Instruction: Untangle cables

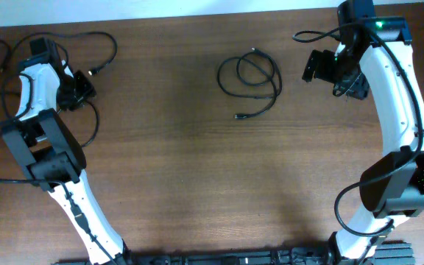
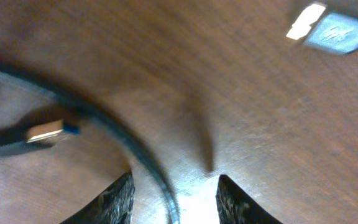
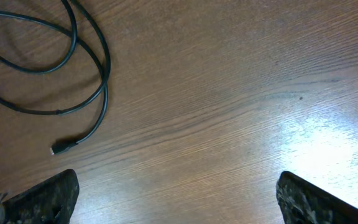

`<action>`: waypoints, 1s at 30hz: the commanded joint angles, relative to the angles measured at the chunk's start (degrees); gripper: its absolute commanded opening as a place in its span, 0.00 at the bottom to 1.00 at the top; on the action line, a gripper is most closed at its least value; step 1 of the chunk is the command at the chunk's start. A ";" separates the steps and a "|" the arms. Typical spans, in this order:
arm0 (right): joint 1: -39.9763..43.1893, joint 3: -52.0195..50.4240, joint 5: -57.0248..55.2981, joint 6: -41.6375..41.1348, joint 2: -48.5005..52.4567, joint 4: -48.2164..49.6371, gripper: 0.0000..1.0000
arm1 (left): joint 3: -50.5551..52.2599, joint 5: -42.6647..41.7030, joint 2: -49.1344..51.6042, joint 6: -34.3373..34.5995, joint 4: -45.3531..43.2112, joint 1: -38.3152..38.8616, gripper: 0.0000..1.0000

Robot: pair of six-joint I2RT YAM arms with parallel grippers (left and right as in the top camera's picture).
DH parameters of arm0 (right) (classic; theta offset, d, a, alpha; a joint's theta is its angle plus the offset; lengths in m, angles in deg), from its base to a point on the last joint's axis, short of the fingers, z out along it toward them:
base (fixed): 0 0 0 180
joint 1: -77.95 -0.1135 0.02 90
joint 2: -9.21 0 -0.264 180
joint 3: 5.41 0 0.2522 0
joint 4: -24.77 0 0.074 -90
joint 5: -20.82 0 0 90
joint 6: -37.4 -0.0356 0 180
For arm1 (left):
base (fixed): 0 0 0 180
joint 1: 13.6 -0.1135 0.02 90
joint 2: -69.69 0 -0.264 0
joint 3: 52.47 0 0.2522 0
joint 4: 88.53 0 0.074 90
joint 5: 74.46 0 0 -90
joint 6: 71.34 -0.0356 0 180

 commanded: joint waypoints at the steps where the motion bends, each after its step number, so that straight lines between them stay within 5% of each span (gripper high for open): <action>1: 0.15 -0.26 -0.72 0.20 0.31 -0.17 0.99 | -0.04 -4.04 3.06 -0.04 -1.75 0.04 0.44; 3: 0.15 -0.26 -0.72 0.20 0.31 -0.20 0.99 | -3.72 -6.23 2.95 -0.04 -0.37 -0.48 0.56; 7: 0.15 -0.26 -0.72 0.20 0.31 -0.20 0.99 | -12.92 -12.72 1.55 -0.04 7.34 -1.46 0.61; 9: 0.15 -0.26 -0.72 0.20 0.31 -0.20 0.99 | -17.86 -15.08 0.07 -0.07 12.17 -2.05 0.92; 10: 0.15 -0.26 -0.72 0.20 0.31 -0.20 0.99 | -21.22 -17.38 -1.07 -0.07 15.91 -2.38 0.99; 18: 0.15 -0.26 -0.72 0.20 0.31 -0.17 0.99 | -25.97 -27.47 -12.00 -6.58 36.57 -2.29 0.99; 30: 0.15 -0.26 -0.72 0.20 0.31 -0.17 0.99 | -25.97 -27.39 -35.78 -12.63 42.03 0.59 0.99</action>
